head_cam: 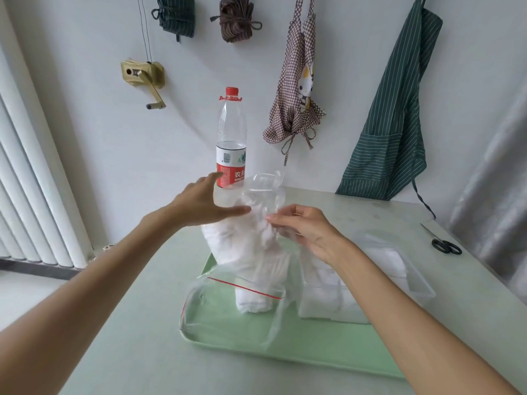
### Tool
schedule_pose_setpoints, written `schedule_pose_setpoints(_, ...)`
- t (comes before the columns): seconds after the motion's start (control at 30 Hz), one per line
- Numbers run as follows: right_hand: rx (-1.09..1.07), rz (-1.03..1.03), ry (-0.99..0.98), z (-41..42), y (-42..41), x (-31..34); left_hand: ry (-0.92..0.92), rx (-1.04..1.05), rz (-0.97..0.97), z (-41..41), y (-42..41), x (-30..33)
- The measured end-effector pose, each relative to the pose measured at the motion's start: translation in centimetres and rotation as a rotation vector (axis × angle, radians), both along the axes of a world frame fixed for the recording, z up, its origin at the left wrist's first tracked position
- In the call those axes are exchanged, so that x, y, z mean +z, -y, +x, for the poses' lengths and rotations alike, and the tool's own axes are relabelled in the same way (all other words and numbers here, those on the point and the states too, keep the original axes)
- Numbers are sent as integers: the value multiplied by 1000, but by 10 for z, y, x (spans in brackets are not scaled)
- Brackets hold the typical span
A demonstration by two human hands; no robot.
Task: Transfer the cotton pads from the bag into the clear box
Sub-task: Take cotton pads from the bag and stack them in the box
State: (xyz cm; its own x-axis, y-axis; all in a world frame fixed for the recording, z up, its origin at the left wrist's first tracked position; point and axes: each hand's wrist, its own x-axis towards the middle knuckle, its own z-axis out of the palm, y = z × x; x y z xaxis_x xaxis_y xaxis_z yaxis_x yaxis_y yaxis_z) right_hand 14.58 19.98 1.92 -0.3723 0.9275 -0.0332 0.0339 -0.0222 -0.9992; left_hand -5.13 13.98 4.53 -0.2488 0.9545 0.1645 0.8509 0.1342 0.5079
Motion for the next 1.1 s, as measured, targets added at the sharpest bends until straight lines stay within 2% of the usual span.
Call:
schedule_pose_setpoints(0.1, -1, -3, 94, 3, -3, -1, 28, 6, -207, -9, -2, -18)
schedule_pose_setpoints(0.2, -57, 92, 345, 6, -6, 1, 24, 33, -111, -14, -7, -38)
schedule_pose_setpoints(0.27, -68, 229, 474, 10, 0, 6, 42, 103, -45, -14, -8, -42)
schedule_pose_setpoints(0.33, -11, 407, 494, 16, 14, 13, 57, 178, -58, -16, -8, -41)
schedule_pose_setpoints(0.43, 174, 566, 527, 28, 44, 21, -52, 277, -139, -21, -8, -39)
schedule_pose_setpoints(0.5, 261, 655, 666, 36, 60, 19, -142, 261, -143, -24, -2, -35)
schedule_pose_setpoints(0.57, 294, 711, 789, 44, 71, 13, -188, 147, -36, -21, 12, -30)
schedule_pose_setpoints(0.63, 229, 754, 783, 48, 73, 6, -89, -87, 76, -13, 36, -23)
schedule_pose_setpoints(0.7, 108, 815, 744, 45, 70, -4, 26, -349, -48, 3, 61, -21)
schedule_pose_setpoints(0.73, 59, 845, 735, 42, 67, -9, 44, -412, -143, 10, 69, -26)
schedule_pose_setpoints(0.8, -27, 943, 728, 35, 63, -21, 86, -374, -167, 14, 67, -52)
schedule_pose_setpoints(0.87, -109, 1058, 722, 34, 60, -33, 79, -299, -40, 16, 60, -80)
schedule_pose_setpoints(1.0, -173, 1053, 788, 49, 61, -54, -183, -111, 113, 22, 41, -118)
schedule_pose_setpoints(1.1, -129, 1049, 757, 52, 58, -59, -233, -22, 167, 46, 29, -121)
